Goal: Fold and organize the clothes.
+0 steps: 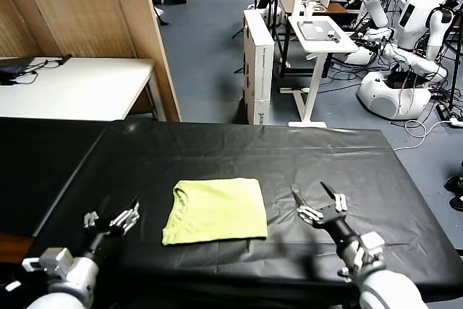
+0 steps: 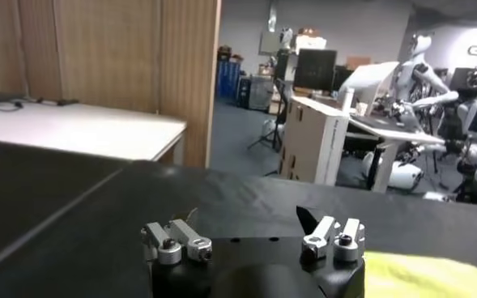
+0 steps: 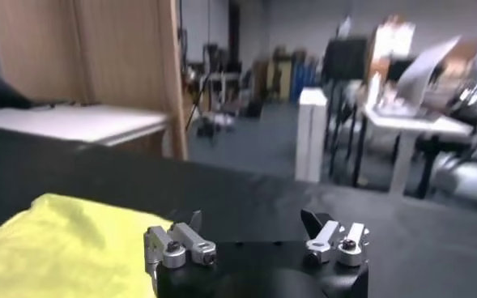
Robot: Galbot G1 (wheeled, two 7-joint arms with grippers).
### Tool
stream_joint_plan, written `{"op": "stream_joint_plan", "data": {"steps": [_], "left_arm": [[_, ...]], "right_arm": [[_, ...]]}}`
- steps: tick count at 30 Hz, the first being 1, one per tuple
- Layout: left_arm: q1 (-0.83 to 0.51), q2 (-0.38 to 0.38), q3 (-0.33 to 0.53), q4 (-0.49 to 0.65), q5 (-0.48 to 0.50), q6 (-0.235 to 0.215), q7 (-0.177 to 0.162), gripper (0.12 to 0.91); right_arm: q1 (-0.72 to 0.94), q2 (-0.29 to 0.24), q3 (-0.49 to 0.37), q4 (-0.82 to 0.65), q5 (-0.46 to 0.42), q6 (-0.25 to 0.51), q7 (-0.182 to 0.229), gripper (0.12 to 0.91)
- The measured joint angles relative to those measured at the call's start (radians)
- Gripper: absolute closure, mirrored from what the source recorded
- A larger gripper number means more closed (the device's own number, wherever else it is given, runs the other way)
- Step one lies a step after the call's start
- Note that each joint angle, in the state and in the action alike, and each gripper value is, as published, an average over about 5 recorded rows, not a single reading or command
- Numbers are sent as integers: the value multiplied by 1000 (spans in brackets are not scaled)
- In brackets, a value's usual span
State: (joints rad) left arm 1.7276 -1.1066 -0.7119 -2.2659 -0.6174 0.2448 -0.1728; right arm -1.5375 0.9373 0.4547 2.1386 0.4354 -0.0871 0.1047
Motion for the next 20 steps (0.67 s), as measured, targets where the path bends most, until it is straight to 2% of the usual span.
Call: {"op": "stream_joint_plan", "data": {"steps": [5,9,13,20], "left_arm": [[84,3,-9,-30,61,-32,14,123],[163,-7,-22,-63,106,-70,27,123],[237,-18,-29,-96,133,-98,36,123],[286,-29,-10,-128,162,-88,33,123]], "right_arm": [[-118,70,71,10,-124,174,0,118],[-207,123,133,22,-173,271,-4,118],[-287,158,186,35,-186,320,-9,118],[-363,174,224,37,-193,332,-22,118]]}}
